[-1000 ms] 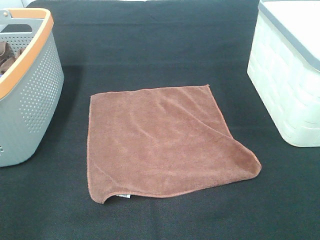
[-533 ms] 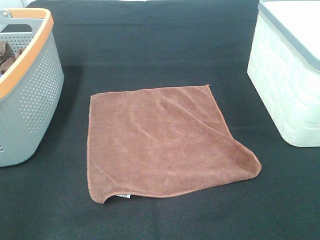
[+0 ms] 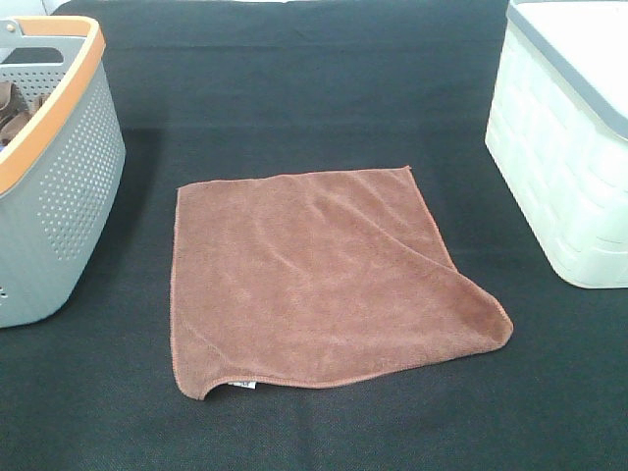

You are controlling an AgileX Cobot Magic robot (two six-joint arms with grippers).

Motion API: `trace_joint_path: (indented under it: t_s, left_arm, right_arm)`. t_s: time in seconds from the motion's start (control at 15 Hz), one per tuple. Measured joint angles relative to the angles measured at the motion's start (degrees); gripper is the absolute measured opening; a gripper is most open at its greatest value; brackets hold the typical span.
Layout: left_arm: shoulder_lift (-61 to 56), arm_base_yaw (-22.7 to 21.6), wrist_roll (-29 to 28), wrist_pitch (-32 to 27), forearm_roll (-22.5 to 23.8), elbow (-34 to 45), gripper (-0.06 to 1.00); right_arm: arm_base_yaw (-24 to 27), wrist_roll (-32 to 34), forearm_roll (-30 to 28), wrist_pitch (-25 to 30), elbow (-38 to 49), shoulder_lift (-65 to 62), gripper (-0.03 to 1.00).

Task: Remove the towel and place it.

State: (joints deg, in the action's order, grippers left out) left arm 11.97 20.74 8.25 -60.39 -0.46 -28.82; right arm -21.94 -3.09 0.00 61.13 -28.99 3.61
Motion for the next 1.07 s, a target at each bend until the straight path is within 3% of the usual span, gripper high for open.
trace_joint_path:
  t_s: [0.13, 0.33, 0.4, 0.73, 1.07]
  left_arm:
    - [-4.76, -8.82, 0.00, 0.00, 0.06, 0.06, 0.74]
    - [-8.88, -14.15, 0.00, 0.00, 0.46, 0.06, 0.74]
    - [-11.57, -17.42, 0.00, 0.00, 0.46, 0.06, 0.74]
    - [-12.26, -19.08, 0.00, 0.00, 0.46, 0.06, 0.74]
    - [-12.26, -19.08, 0.00, 0.00, 0.46, 0.06, 0.74]
  right_arm:
    - [0.00, 0.00, 0.00, 0.00, 0.00, 0.00, 0.73]
    - [1.09, 0.00, 0.00, 0.00, 0.00, 0.00, 0.73]
    - [4.18, 0.00, 0.00, 0.00, 0.00, 0.00, 0.73]
    - [18.96, 0.00, 0.00, -0.06, 0.00, -3.61, 0.73]
    - [20.34, -0.06, 0.00, -0.06, 0.17, -3.95, 0.73]
